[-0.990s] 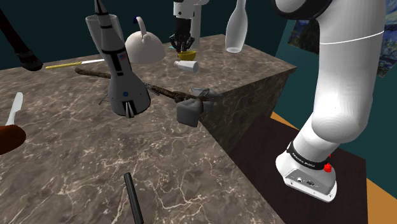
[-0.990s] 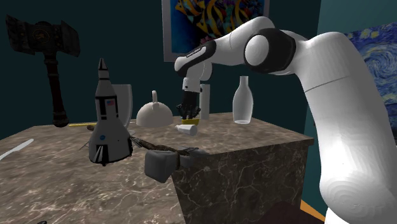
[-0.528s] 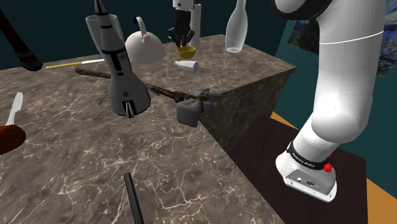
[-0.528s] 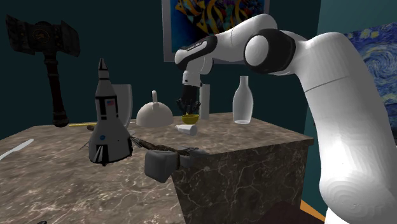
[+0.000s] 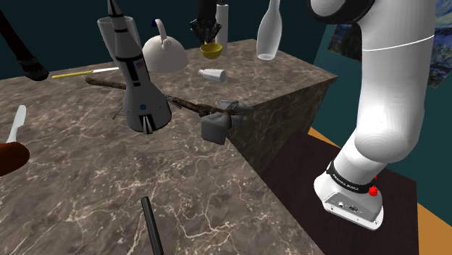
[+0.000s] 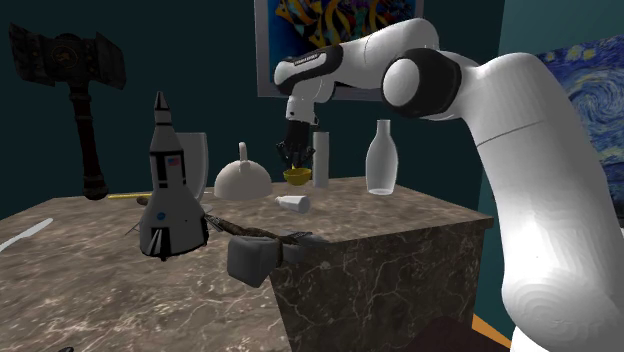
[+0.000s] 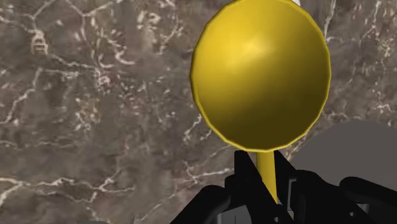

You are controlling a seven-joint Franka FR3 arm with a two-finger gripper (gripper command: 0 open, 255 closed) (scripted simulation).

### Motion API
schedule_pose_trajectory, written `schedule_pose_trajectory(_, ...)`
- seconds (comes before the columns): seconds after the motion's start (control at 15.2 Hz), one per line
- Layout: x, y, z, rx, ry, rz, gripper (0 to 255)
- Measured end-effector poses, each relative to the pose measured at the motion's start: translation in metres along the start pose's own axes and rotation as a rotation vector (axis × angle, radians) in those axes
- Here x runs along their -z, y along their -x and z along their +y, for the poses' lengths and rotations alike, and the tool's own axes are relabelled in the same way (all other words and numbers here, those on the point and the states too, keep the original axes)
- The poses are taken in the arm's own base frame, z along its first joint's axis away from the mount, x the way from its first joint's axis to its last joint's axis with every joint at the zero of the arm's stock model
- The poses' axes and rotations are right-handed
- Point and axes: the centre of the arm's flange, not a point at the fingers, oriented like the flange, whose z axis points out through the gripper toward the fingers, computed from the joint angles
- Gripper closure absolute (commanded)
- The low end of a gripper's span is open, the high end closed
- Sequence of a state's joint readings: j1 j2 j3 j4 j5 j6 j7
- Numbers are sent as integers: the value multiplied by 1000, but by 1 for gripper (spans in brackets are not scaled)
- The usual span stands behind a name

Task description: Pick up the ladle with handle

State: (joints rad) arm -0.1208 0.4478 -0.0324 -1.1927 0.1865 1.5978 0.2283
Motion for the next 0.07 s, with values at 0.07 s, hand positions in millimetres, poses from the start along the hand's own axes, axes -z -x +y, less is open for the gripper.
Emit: schedule_pose_trajectory(0.07,3,1,-1,0,0,0,255)
